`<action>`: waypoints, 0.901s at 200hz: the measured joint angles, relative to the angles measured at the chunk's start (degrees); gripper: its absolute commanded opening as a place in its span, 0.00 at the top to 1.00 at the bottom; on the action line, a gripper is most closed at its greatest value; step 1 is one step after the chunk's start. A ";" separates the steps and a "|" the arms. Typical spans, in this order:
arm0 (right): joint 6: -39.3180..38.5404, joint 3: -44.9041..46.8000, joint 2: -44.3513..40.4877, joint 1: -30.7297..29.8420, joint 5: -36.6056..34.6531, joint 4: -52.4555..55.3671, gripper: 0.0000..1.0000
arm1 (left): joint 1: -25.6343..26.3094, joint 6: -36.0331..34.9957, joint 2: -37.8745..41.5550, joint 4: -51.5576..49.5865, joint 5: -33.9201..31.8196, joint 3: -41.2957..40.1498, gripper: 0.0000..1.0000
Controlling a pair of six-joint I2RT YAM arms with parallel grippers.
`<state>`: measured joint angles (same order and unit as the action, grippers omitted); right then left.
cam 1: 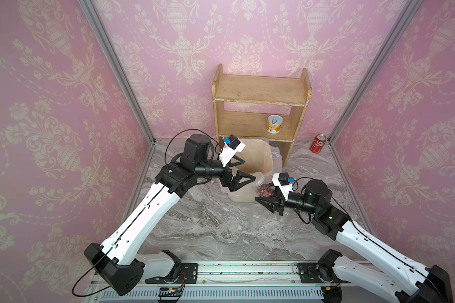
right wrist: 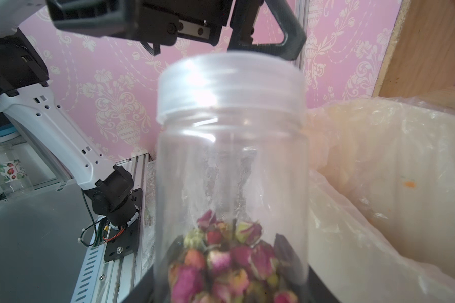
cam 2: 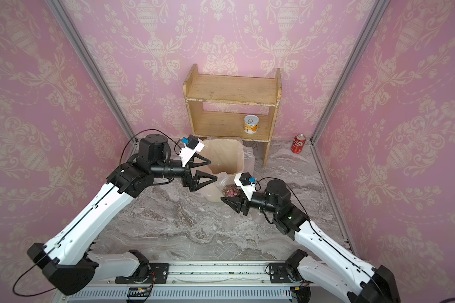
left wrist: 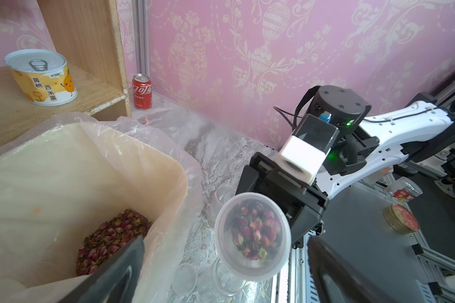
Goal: Empty the moldy dried flower tea in the jars
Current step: Unscrew the lid from the jar.
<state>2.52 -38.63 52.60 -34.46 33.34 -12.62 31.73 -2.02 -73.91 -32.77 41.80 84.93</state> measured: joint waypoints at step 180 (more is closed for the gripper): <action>0.96 -13.68 12.13 5.60 16.87 9.40 0.93 | -7.93 -14.32 -10.58 -14.86 19.50 15.85 0.01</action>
<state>3.49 -52.31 64.73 -28.86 50.22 -3.22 23.79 -16.34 -84.49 -47.64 61.30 100.77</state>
